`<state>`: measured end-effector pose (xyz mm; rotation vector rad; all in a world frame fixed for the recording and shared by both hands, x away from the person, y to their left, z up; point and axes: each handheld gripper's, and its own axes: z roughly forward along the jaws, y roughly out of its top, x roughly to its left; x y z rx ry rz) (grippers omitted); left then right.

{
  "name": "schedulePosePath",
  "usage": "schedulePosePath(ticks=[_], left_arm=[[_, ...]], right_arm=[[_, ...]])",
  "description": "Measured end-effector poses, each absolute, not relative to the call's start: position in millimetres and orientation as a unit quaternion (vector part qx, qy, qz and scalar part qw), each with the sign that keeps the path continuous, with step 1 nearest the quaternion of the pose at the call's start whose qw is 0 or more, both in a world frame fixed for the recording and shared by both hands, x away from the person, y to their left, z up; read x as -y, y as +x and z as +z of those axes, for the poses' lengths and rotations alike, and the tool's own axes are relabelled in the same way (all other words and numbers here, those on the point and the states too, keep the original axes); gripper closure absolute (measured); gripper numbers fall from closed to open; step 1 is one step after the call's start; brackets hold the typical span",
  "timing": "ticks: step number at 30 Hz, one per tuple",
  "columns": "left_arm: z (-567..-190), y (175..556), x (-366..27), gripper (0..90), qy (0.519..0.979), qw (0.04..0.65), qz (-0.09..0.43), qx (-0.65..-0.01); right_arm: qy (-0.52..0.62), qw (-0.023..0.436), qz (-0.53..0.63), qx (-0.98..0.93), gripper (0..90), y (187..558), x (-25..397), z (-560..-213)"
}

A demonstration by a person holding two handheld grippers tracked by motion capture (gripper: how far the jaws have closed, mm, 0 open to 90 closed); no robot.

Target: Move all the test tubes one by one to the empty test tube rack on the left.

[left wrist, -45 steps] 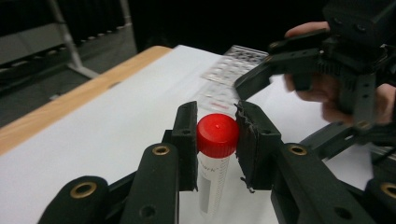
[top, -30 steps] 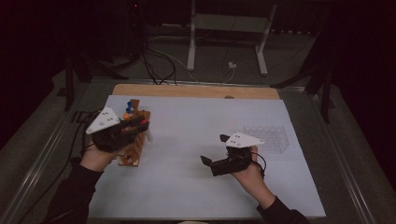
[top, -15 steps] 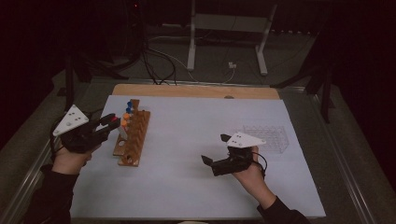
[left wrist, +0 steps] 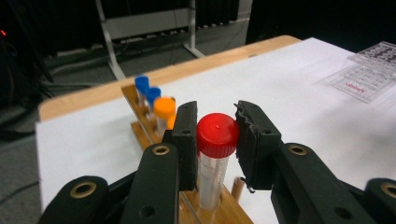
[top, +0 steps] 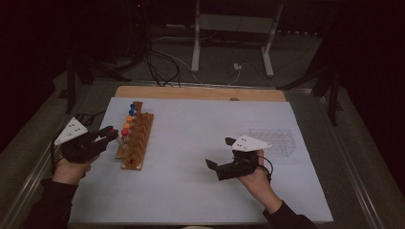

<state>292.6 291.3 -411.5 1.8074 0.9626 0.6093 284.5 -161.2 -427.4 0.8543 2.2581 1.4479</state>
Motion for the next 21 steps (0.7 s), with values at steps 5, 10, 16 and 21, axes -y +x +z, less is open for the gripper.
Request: schedulePosePath(ticks=[5,10,16,21], left_arm=[[-423.7,296.1,-288.2,71.5,0.752,0.466,0.24,-0.4],[-428.9,298.9,-285.0,71.5,0.76,0.452,0.238,-0.402],[-433.9,301.7,-283.3,71.3,0.767,0.442,0.231,-0.404],[-428.3,298.1,-283.9,60.1,0.765,0.453,0.227,-0.397]], right_arm=[[0.298,0.161,0.508,-0.792,0.0,284.5,161.1,-427.5],[0.298,0.16,0.509,-0.792,0.0,284.3,161.3,-427.2],[0.298,0.16,0.509,-0.792,0.0,284.1,161.2,-427.0],[0.297,0.16,0.508,-0.792,0.0,284.3,161.5,-427.1]])
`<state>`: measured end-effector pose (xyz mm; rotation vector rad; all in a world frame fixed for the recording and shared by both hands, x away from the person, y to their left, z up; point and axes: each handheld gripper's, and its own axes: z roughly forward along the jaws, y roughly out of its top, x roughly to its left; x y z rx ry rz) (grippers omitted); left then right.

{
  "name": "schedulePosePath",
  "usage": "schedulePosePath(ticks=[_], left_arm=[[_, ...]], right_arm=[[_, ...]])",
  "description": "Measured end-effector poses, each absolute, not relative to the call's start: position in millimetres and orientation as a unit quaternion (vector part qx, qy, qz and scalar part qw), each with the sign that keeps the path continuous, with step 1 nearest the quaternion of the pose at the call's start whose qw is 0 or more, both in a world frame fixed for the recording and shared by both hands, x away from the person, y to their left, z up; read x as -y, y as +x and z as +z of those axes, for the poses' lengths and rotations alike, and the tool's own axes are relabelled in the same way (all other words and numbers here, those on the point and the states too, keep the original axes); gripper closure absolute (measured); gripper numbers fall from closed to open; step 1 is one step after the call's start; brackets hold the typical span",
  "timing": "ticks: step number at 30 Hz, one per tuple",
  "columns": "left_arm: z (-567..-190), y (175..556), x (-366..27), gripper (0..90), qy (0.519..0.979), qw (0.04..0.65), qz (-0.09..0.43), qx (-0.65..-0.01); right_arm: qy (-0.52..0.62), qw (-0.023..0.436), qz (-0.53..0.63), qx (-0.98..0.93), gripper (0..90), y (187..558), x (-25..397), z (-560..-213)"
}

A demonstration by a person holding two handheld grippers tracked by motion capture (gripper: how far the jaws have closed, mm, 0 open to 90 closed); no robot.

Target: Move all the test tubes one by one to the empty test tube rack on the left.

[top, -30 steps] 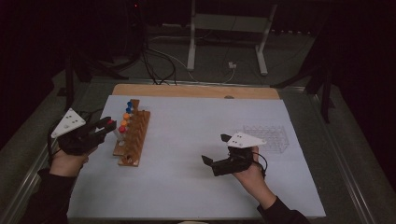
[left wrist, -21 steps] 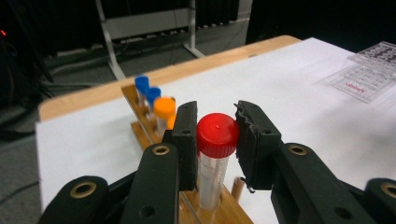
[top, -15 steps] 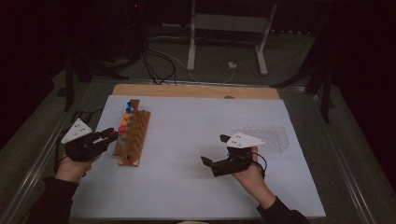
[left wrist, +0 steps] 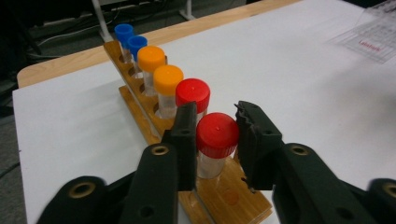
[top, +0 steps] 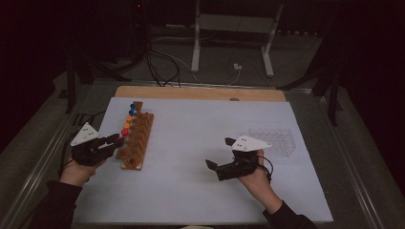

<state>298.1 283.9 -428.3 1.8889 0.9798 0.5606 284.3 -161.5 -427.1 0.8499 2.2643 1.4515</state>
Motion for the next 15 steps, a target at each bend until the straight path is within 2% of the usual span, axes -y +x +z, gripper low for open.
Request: schedulePosePath(ticks=[4,7,12,15], left_arm=[[-418.5,291.3,-276.6,28.9,0.756,0.484,0.216,-0.384],[-415.5,286.9,-266.0,16.0,0.759,0.499,0.205,-0.364],[-412.1,281.0,-246.7,2.6,0.769,0.522,0.175,-0.324],[-413.4,276.6,-235.0,1.4,0.772,0.535,0.163,-0.302]], right_arm=[[0.298,0.161,0.509,-0.792,0.0,284.6,162.1,-426.8],[0.298,0.161,0.509,-0.791,0.0,284.3,162.7,-426.4],[0.298,0.162,0.51,-0.791,0.0,284.5,163.6,-426.7],[0.299,0.163,0.509,-0.79,0.0,284.5,164.2,-426.9]])
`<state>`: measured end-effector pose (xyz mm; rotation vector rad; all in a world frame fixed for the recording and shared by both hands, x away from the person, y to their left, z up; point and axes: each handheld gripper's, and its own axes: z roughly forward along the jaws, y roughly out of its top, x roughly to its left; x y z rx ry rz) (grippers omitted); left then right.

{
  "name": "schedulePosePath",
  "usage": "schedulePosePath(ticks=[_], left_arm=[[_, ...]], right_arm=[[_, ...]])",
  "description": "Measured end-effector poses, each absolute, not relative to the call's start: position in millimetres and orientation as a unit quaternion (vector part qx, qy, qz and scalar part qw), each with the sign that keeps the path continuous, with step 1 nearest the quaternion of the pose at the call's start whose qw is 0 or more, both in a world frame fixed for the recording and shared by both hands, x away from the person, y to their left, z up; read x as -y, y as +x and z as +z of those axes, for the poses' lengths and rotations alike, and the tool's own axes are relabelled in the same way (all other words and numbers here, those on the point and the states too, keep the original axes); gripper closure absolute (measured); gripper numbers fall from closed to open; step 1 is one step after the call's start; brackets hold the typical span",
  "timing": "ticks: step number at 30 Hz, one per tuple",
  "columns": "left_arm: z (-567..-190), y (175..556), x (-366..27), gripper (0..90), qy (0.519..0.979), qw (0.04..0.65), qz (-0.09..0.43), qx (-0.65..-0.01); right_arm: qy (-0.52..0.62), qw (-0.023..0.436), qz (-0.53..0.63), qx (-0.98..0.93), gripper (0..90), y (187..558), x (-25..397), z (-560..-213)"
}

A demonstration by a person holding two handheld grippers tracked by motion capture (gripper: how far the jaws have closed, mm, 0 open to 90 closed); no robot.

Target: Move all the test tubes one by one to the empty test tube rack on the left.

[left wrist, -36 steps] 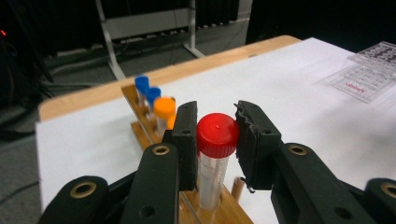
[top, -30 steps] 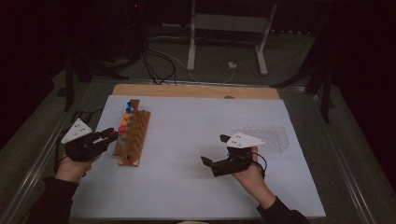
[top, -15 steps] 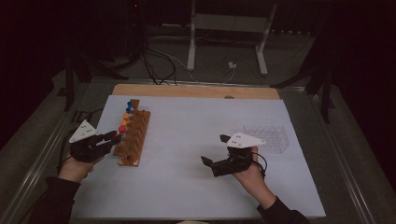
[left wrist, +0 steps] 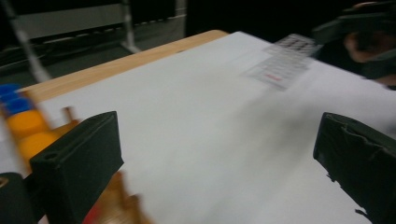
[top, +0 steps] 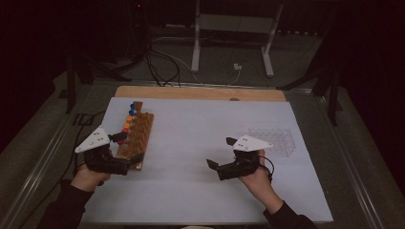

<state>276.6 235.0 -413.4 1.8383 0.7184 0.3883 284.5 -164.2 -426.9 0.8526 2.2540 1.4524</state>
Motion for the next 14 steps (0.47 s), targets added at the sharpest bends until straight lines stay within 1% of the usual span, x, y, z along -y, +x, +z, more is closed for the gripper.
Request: schedulePosePath(ticks=[3,7,11,14], left_arm=[[-417.7,274.1,-224.3,0.9,0.776,0.54,0.145,-0.29],[-431.5,270.6,-210.5,0.8,0.78,0.546,0.134,-0.276],[-444.8,269.9,-198.1,0.8,0.795,0.53,0.132,-0.265],[-448.6,269.8,-193.5,0.8,0.798,0.529,0.125,-0.261]], right_arm=[[0.299,0.163,0.51,-0.79,0.0,284.1,164.5,-427.0],[0.299,0.163,0.509,-0.79,0.0,284.1,164.8,-427.2],[0.3,0.162,0.509,-0.79,0.0,284.5,165.0,-428.0],[0.3,0.162,0.509,-0.791,0.0,284.6,165.0,-428.4]])
